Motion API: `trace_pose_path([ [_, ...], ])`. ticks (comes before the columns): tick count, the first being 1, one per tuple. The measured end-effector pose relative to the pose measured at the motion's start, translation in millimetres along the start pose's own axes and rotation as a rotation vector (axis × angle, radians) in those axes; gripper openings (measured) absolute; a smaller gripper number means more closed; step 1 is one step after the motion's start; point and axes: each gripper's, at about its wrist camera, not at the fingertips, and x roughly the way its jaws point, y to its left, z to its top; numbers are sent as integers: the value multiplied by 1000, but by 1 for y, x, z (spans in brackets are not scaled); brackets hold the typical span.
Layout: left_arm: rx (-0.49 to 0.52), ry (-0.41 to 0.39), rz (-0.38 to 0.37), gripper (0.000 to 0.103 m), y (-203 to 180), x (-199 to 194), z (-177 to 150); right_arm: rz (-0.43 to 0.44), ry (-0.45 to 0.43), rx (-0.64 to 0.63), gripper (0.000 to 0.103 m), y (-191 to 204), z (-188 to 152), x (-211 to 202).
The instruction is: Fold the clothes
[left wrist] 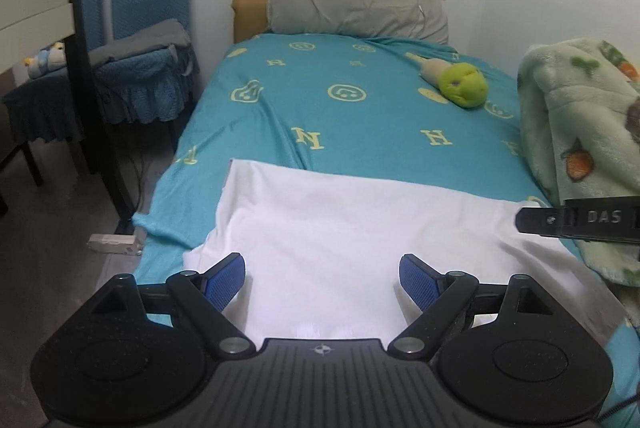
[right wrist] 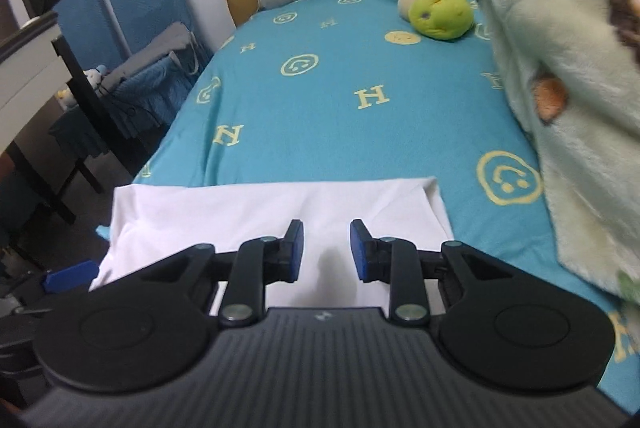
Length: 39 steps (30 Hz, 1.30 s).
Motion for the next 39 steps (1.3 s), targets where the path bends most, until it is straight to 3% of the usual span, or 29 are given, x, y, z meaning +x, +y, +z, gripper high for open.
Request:
trace_pose_path([
  [3, 9, -14, -4, 86, -5, -16, -6, -9, -11, 33, 32, -4, -7, -21],
  [4, 13, -18, -1, 86, -6, -20, -8, -13, -17, 39, 47, -4, -8, -27],
  [5, 15, -18, 11, 87, -6, -23, -10, -11, -35, 41, 77, -4, -9, -33],
  [7, 13, -14, 40, 90, -6, -27, -15, -4, -81, 42, 103, -4, -12, -44],
  [10, 1, -1, 58, 103, -1, -27, -21, 4, -74, 39, 103, -4, -13, -49],
  [15, 4, 84, 74, 103, 4, -14, -29, -23, -40, 27, 103, -6, -20, -40],
  [18, -23, 121, 67, 103, 8, -8, -34, -10, 33, 21, 89, -7, -25, -25],
  [19, -30, 126, 65, 103, 9, -8, -35, -20, 72, 13, 75, -7, -28, -17],
  [20, -34, 128, 63, 103, 9, -7, -35, -33, 114, 3, 67, -6, -31, -9],
  [24, -47, 135, 70, 103, 9, -11, -35, -50, 187, -49, 67, -3, -41, 8],
  [27, -75, 144, 64, 103, 9, -21, -34, -47, 193, -46, 67, -4, -43, 8],
  [35, -264, 174, -122, 103, 10, -67, -48, -40, 205, -29, 67, -5, -41, 8],
  [39, -386, 276, -220, 102, 9, -54, -65, -39, 209, -19, 67, -6, -41, 8],
])
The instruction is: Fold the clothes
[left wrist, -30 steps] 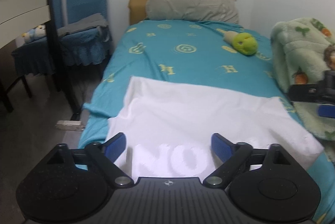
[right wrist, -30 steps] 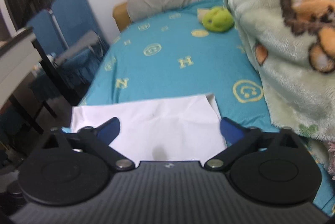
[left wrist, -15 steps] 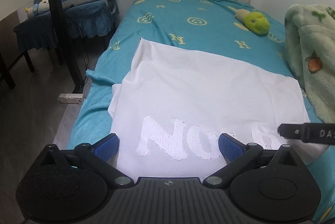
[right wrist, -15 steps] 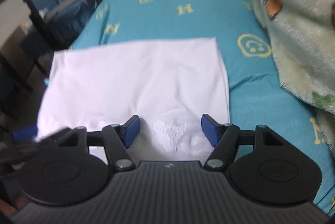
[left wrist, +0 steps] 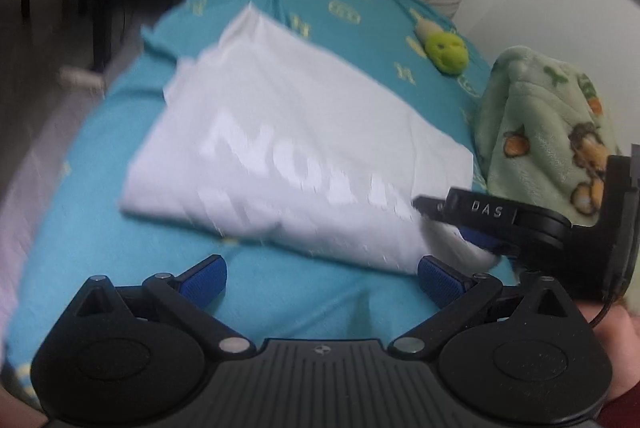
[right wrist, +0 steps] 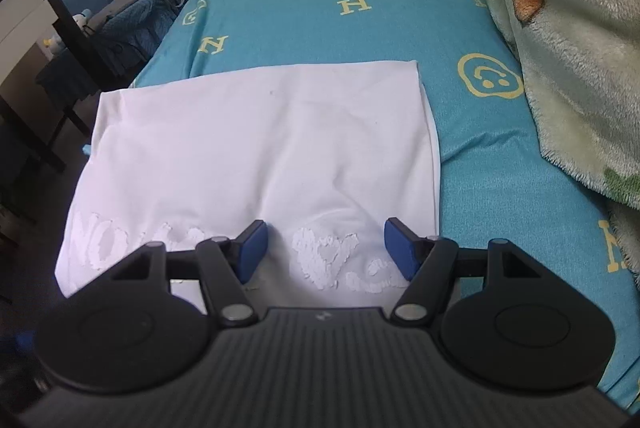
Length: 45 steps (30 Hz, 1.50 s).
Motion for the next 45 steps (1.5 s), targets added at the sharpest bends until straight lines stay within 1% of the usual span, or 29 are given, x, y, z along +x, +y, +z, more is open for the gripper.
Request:
trace_pose_path([
  [4, -159, 54, 1, 101, 22, 25, 7, 5, 0, 10, 67, -2, 0, -1],
  [5, -204, 43, -8, 101, 28, 27, 9, 7, 1, 14, 67, -3, 0, -1],
  [7, -290, -19, -29, 100, 39, 25, 13, 11, 3, 20, 67, -4, 0, -1],
  [11, -467, -127, -45, 95, 65, 20, 16, 13, 2, 24, 67, -5, 0, -1],
  [13, -543, -168, -59, 84, 76, 17, 18, 15, 3, 32, 67, -6, 0, -1],
  [15, -600, -196, -104, 81, 84, 15, 17, 17, 4, 39, 67, -7, 0, -1],
  [17, -607, -245, -174, 78, 86, 7, 19, 18, 5, 49, 67, -8, 0, -1],
  [19, -589, -290, -260, 78, 81, 0, 20, 20, 7, 65, 67, -10, 0, -2],
  [20, -577, -303, -288, 78, 78, -3, 20, 21, 7, 74, 67, -11, 0, -2],
  [22, -545, -287, -273, 79, 72, 0, 23, 24, 10, 85, 67, -12, 0, -1],
  [24, -534, -235, -201, 79, 70, 10, 21, 27, 12, 91, 67, -13, 0, -1],
  [26, -552, -178, -167, 76, 74, 19, 15, 27, 12, 91, 67, -13, 0, -1],
  [28, -570, -130, -143, 70, 78, 27, 12, 26, 11, 92, 67, -13, 0, -1],
  [29, -575, -132, -143, 70, 79, 27, 12, 28, 11, 95, 67, -14, 0, -1],
  [32, -595, -142, -131, 61, 84, 28, 16, 30, 10, 113, 67, -16, 1, -2],
  [33, -605, -146, -127, 58, 86, 29, 17, 31, 9, 120, 67, -17, 1, -3],
  [34, -613, -147, -125, 50, 88, 30, 18, 33, 6, 127, 67, -18, 2, -5],
  [35, -616, -147, -125, 46, 89, 31, 19, 35, 2, 134, 66, -19, 2, -6],
  [37, -605, -159, -128, 36, 86, 30, 20, 40, -15, 155, 66, -20, 4, -13],
  [40, -574, -179, -126, 28, 80, 28, 22, 40, -73, 178, 68, -21, 6, -32],
  [43, -568, -191, -134, 26, 78, 26, 22, 117, -131, 246, 69, -23, 4, -55],
  [45, -573, -193, -141, 26, 79, 25, 21, 209, -127, 323, 69, -27, -1, -63],
])
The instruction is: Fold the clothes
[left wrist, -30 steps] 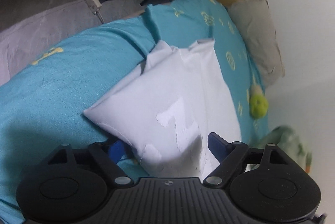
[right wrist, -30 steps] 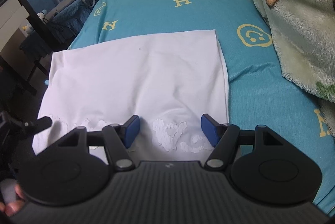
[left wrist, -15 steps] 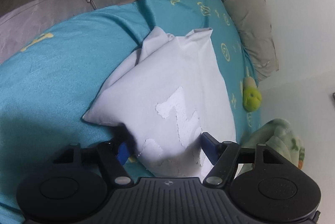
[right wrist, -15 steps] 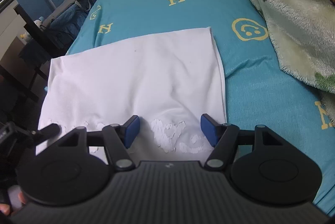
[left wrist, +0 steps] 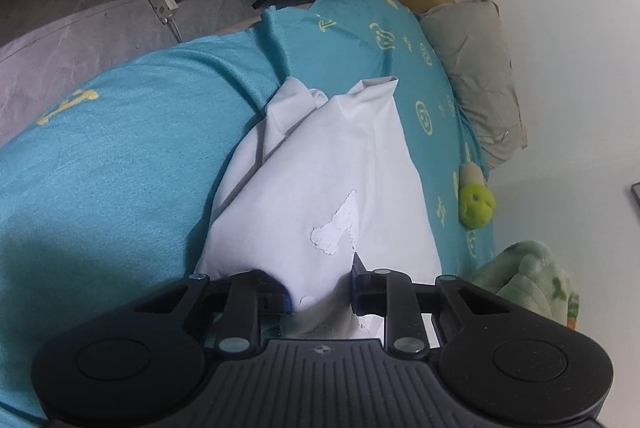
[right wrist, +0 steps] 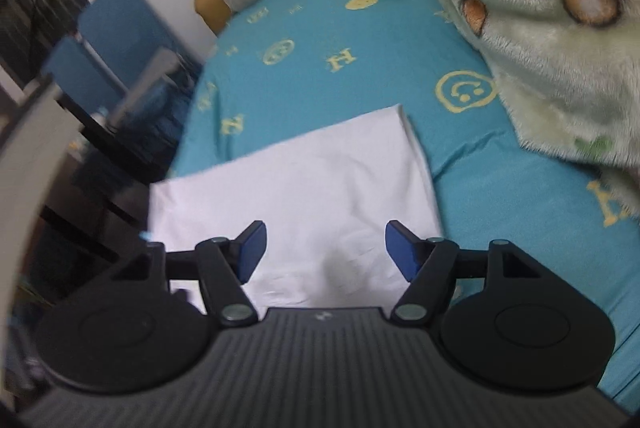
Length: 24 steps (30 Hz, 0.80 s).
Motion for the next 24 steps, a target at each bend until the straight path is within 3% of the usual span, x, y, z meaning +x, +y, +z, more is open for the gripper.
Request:
trace_pose_path([
  [1, -2, 0, -2, 26, 0, -1, 0, 49, 14, 50, 70, -2, -3, -3],
  [2, -4, -1, -4, 26, 0, -1, 0, 103, 37, 110, 83, -5, -6, -3],
  [4, -3, -2, -6, 26, -1, -1, 0, 207, 91, 235, 96, -12, -14, 0],
  [8, -6, -2, -12, 26, 2, -4, 1, 317, 203, 444, 98, -26, -29, 16],
  [13, -12, -12, -35, 24, 2, -8, 1, 320, 290, 609, 98, -43, -47, 38],
  [16, -20, -21, -66, 22, 1, -11, 2, 315, 295, 644, 98, -47, -52, 48],
  [20, -32, -30, -101, 20, 0, -13, 3, 235, 276, 702, 96, -58, -59, 55],
  [21, -35, -32, -108, 20, 0, -14, 3, 196, 255, 706, 93, -61, -60, 54],
  [22, -39, -33, -112, 19, 0, -15, 2, 165, 231, 706, 80, -66, -59, 53],
  [23, -40, -33, -114, 19, 0, -16, 3, 147, 207, 697, 73, -68, -57, 52],
  [24, -42, -33, -116, 19, 0, -16, 3, 133, 184, 685, 72, -69, -55, 52],
])
